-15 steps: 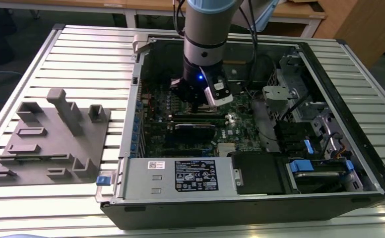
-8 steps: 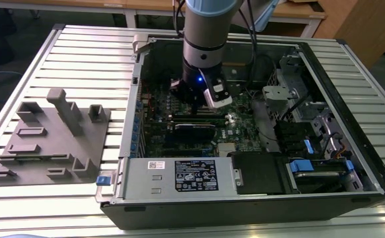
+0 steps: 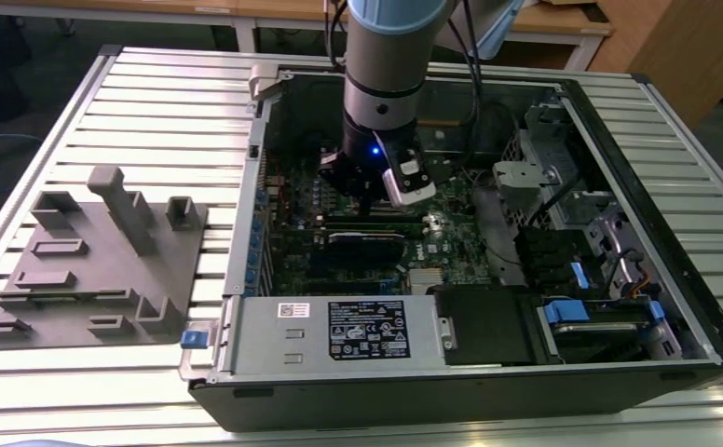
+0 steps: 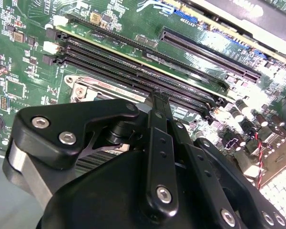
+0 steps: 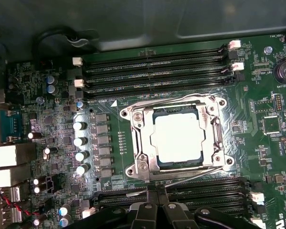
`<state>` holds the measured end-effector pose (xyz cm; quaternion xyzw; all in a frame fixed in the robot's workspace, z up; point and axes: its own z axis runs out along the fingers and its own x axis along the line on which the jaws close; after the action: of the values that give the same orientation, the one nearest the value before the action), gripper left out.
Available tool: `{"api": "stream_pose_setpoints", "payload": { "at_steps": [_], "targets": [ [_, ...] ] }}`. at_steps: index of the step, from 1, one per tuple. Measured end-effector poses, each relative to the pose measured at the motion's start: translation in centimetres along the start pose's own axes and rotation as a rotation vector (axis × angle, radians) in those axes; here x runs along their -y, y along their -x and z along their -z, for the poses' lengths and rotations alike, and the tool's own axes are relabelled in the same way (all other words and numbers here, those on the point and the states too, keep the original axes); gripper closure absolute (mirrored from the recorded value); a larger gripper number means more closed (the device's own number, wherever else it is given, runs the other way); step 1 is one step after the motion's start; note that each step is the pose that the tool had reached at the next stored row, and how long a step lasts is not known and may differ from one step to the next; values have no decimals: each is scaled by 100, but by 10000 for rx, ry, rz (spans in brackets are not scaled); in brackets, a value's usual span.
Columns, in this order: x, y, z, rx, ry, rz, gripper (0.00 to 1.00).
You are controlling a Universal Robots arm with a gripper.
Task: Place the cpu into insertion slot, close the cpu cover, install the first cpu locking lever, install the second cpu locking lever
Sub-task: 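Install the second cpu locking lever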
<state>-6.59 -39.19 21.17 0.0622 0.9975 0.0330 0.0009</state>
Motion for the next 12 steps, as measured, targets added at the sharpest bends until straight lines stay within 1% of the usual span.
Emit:
{"api": "stream_pose_setpoints", "payload": {
  "at_steps": [12],
  "targets": [
    [2, -3, -25, 1, 0, 0, 89]
  ]
}}
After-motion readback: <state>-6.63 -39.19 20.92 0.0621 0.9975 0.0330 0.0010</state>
